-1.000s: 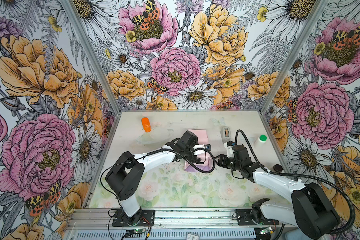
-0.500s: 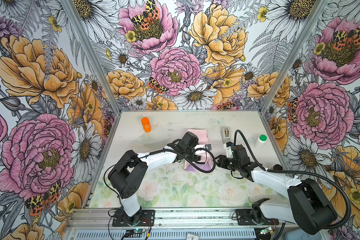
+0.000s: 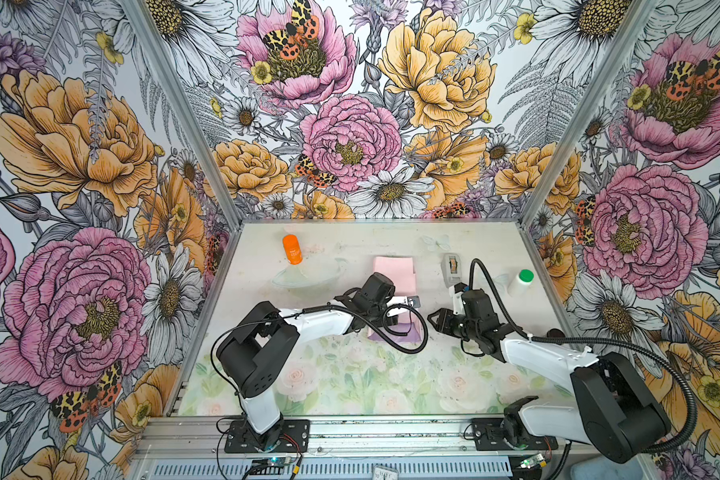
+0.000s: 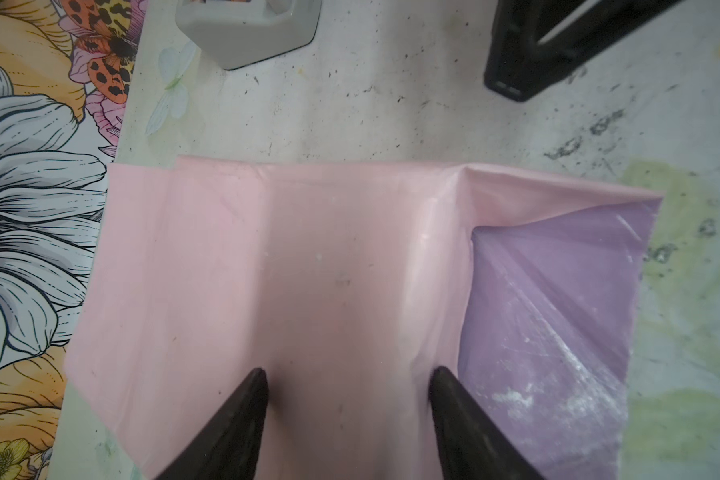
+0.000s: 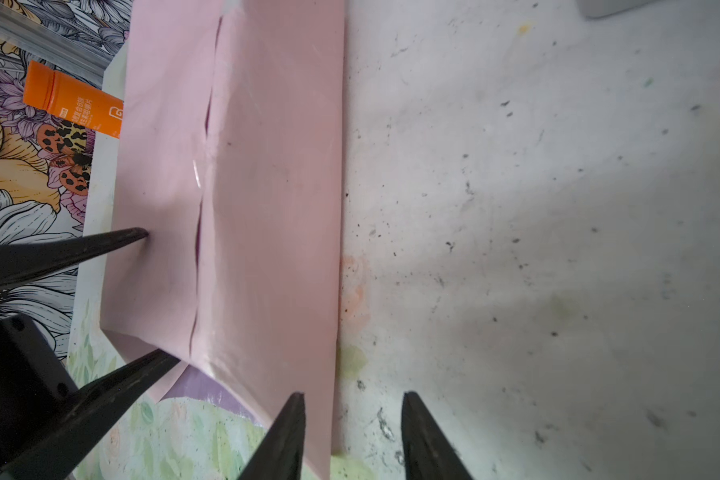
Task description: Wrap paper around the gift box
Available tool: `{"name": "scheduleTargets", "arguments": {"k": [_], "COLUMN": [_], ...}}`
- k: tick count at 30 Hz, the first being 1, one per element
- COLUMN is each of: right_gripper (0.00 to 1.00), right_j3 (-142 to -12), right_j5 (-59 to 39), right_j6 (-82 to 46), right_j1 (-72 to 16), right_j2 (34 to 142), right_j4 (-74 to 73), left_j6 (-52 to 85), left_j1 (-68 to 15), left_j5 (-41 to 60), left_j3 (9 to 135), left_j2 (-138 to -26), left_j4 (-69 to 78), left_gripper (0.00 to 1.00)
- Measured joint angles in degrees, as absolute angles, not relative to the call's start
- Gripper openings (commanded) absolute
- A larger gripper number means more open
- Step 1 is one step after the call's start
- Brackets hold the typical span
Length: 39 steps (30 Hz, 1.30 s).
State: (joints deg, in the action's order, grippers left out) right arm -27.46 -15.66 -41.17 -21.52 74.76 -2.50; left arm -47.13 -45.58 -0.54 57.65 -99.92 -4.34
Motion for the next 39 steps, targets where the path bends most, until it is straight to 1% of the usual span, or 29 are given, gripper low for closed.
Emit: {"name": "scheduleTargets", "arguments": {"k": [8,16,22,28,33,39], "right_gripper": [0.37,0.31,0.31,0.30,0.23,0.19], "right_j3": [-27.5,-27.5,-27.5,-27.5,-26.8,-26.3], "right_j5": [-14.6,-13.7,-13.1,-11.7,-10.4,-10.1], "right_j6": [-42.3,-43.6,-45.1,-45.6,-45.8,-47.1], "right_j1": [-23.7,-27.2,-30.3,-30.9,-30.9,-31.9], "right_j2": [79.2,82.9,84.8,84.4,82.9,83.2], "right_j4": [-7.0,-11.2,-14.2,-14.8,-14.7,-16.3], "left_j6": [-47.1,-46.9,-46.9,-46.9,-46.9,-46.9], "left_j1": [-45.6,-45.6,-45.7,-45.7,-45.7,-45.7], "left_j5": [-0.9,-0.9,-0.9,-0.9,-0.9,-0.9], "left_j3": [57.2,56.9,56.9,56.7,56.6,56.4], "left_j2": [-99.9,-99.9,-99.9,-99.9,-99.9,-99.9], "left_j4": [-2.9,-2.1,-1.8,-1.2,-1.0,-0.5], "left_gripper": [0.59,0.59,0.58,0.58,0.58,0.58]}}
